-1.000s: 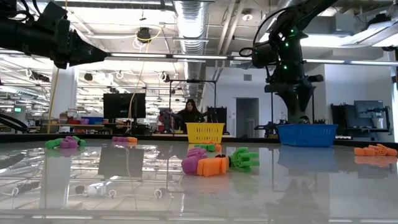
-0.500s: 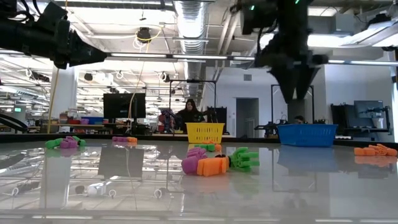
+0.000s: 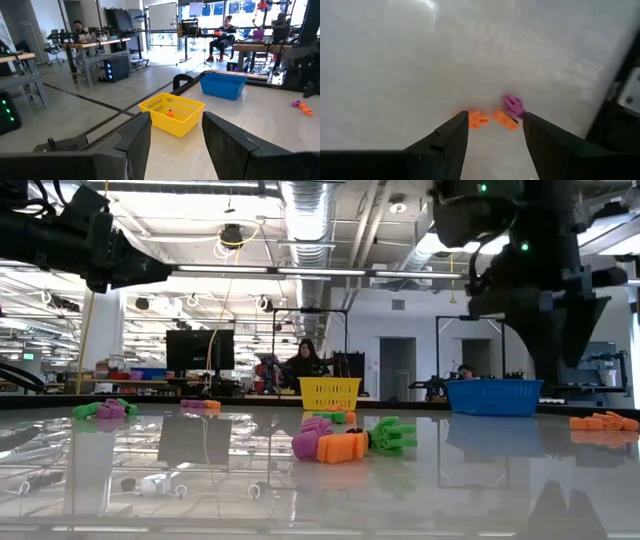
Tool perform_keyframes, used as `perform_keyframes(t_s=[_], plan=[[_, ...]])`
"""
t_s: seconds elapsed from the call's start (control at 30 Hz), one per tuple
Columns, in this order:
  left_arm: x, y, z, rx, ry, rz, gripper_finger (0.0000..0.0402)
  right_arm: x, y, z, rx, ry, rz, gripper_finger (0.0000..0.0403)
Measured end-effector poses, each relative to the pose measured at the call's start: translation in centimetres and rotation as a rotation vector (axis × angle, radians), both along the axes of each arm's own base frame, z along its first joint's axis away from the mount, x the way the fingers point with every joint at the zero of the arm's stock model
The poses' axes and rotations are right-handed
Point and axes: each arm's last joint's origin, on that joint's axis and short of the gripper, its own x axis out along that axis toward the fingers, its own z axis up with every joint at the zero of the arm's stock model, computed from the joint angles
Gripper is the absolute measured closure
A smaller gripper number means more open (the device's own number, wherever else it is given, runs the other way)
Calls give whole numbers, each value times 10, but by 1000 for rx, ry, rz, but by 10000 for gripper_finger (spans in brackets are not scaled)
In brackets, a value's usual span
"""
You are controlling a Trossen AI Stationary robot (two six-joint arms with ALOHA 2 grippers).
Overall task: Sort Halloween decoration
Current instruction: Put the violet skeleton toy into the red bin
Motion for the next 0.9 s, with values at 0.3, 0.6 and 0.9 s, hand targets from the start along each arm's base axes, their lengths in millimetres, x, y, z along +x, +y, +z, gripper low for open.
perform_keyframes(t_s=[0.3,0.6,0.9], plan=[[-3,3,4,-62,-91,136,233,-40,-19,-12,-77,-139,58,185],[-7,4,16,-123,-271,154,233,-64,-25,-35,-71,-181,57,185],[-7,4,16,-51,-205,178,233,-62,-13,-36,-62,-237,35,185]])
